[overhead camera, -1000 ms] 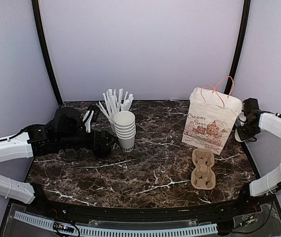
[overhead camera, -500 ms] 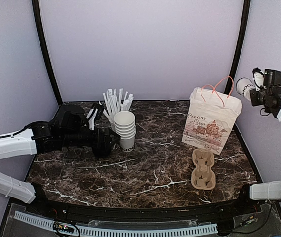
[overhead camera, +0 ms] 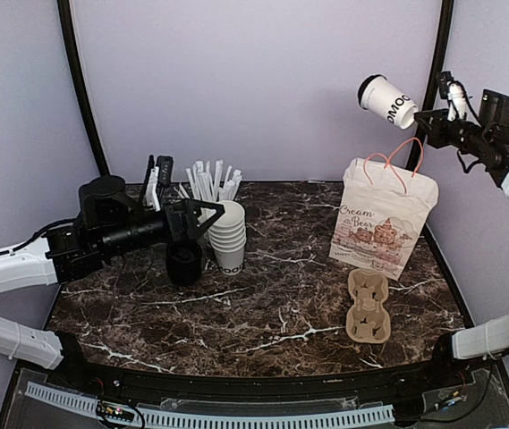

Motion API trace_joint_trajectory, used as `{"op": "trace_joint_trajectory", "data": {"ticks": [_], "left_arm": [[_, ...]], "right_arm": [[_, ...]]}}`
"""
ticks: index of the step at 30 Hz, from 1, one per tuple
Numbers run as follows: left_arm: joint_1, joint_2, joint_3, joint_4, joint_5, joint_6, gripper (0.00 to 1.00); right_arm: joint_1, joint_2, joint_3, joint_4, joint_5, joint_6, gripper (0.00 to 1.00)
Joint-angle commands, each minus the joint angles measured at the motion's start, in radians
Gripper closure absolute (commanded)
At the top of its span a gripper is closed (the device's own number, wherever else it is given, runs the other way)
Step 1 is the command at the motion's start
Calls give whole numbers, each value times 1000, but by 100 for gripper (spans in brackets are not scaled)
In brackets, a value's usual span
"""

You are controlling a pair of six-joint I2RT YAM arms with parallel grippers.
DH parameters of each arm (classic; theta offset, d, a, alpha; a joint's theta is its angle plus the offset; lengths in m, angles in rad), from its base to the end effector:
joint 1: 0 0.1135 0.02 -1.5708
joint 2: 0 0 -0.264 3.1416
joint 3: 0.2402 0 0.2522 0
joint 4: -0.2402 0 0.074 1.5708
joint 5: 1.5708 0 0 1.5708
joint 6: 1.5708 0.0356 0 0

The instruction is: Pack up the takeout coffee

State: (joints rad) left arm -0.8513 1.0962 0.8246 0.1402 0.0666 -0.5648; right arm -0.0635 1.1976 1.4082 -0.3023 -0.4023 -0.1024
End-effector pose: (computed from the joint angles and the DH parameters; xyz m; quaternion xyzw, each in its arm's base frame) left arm 0.1696 -0.1971 0.3261 0.1290 0.7408 -0.4475 0.4842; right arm 0.2574 -0.0024 0.4594 -0.1487 0.7211 0.0924 0.6703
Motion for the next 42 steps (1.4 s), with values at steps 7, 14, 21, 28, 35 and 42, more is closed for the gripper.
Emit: {"op": "trace_joint_trajectory", "data": {"ticks": [7,14,21,28,35,42], "left_arm": [[-101,199,37,727,12,-205,1],[-203,474,213,1057,-80,-169,1],[-216,656,406,1175,-88,-160,1],[-216,739,520,1184,-139,-99,1],[-202,789,612,1088,-217,-141,1],[-178,824,642,1061,-226,-206,1]], "right_arm": [[243,101,21,167,-515,244,100],[333,124,-8,250,-540,351,100],[383,140,-16,252,-518,359,100],[404,148,-61,335,-554,433,100],[430,144,-91,385,-600,487,100],[437,135,-114,356,-592,449,100]]}}
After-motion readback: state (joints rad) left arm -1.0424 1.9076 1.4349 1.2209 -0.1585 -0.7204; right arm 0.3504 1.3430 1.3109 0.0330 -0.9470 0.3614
